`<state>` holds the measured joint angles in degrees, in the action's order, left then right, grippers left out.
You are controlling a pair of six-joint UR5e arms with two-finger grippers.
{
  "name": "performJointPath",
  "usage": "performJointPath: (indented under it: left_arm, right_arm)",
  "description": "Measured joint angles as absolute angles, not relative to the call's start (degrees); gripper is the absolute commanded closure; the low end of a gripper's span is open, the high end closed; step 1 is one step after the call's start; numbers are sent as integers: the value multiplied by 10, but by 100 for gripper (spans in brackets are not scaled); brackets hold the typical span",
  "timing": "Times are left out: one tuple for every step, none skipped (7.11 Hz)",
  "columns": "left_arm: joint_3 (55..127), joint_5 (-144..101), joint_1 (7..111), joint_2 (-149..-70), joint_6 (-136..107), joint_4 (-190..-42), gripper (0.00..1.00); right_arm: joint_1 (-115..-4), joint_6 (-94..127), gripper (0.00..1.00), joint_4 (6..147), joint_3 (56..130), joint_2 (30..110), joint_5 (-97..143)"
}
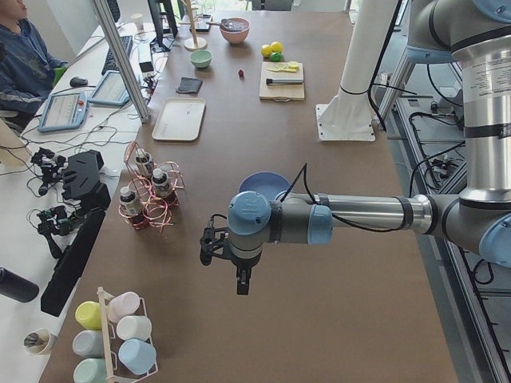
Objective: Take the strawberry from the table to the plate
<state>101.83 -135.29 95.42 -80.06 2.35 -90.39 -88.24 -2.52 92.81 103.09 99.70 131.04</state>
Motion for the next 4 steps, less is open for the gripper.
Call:
performJointPath:
  left_arm:
    - [1019,-1347,954,-802,23,-904,2]
    - [1019,-1342,954,-804,23,-908,2]
    - [1019,-1337,954,-806,22,-918,2]
    - [1019,-1324,954,-810,22,-934,2]
  right_arm:
    - [-882,-25,0,928,1031,997,1310]
    - [-882,-25,0,928,1030,997,1310]
    - [-882,-25,0,928,1029,997,1310]
    - [-882,-25,0,928,1029,997,1311]
